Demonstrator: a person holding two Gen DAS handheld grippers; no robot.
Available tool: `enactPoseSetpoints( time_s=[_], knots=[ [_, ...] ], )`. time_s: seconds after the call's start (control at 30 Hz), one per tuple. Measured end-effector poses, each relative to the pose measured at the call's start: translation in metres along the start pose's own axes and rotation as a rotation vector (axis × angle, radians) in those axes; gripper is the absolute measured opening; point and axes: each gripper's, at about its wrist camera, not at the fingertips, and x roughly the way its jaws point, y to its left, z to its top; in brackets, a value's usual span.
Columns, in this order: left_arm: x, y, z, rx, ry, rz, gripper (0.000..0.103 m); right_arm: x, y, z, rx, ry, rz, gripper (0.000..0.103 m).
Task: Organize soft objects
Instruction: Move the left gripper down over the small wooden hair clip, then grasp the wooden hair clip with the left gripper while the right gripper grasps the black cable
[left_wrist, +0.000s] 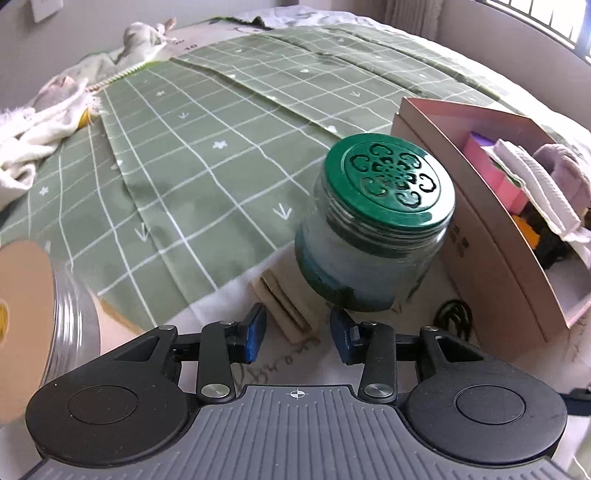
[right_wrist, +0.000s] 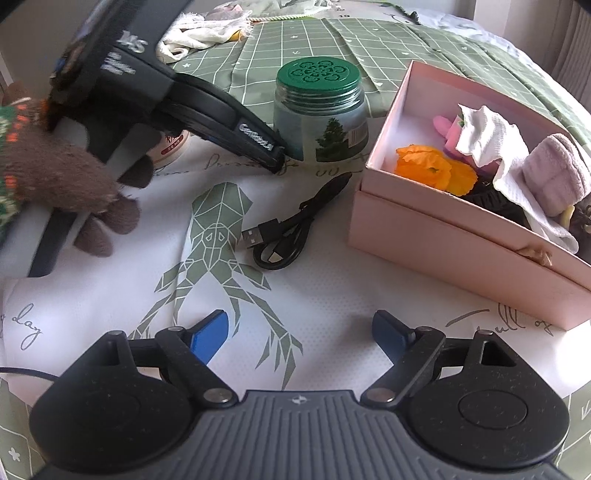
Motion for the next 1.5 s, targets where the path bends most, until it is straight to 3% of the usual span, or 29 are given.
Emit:
enactPoseSetpoints(
  time_s=[0.13,0.23,0.3,0.47,0.77,0.93,1.1,1.13,1.2,1.27,1.4,1.5],
  knots=[
    [0.003,-0.001,0.002,0.029,-0.009,0.009,0.041,0.002,0.005,-0.002,-0.015,-0.002,-0.005,0.090],
    [0.001,0.000,0.002,0.040,0.007,0.004,0.028,0.003,0.007,-0.004,-0.026,-0.007,-0.004,0.093],
    [-0.002,0.002,0.001,0.037,0.021,-0.008,0.025,0.004,0.008,-0.006,-0.033,-0.014,0.000,0.096],
    [-0.017,0.002,-0.018,0.062,0.042,-0.058,0.025,0.007,0.006,-0.012,-0.029,-0.058,0.020,0.103],
    [-0.066,0.030,-0.074,0.100,0.065,-0.144,0.024,0.005,0.002,-0.018,0.060,-0.079,0.017,0.103],
    [-0.072,0.058,-0.099,0.005,0.020,-0.201,0.024,0.012,0.021,-0.015,-0.003,-0.043,-0.071,0.103],
    [-0.073,0.064,-0.100,-0.033,0.009,-0.226,0.024,0.018,0.020,0.001,0.100,0.004,-0.108,0.103],
    [-0.073,0.065,-0.101,-0.040,0.006,-0.231,0.024,0.017,0.021,0.005,0.124,0.001,-0.119,0.100],
    [-0.074,0.070,-0.102,-0.063,0.007,-0.247,0.024,0.010,0.025,0.013,0.166,-0.059,-0.095,0.075],
    [-0.075,0.074,-0.102,-0.085,0.013,-0.258,0.024,0.008,0.030,0.027,0.205,-0.084,-0.086,0.071],
    [-0.077,0.077,-0.104,-0.100,0.020,-0.263,0.024,0.025,0.034,0.053,0.310,-0.075,-0.150,0.069],
    [-0.078,0.077,-0.104,-0.099,0.022,-0.266,0.024,0.039,0.031,0.063,0.359,-0.045,-0.189,0.056]
  ],
)
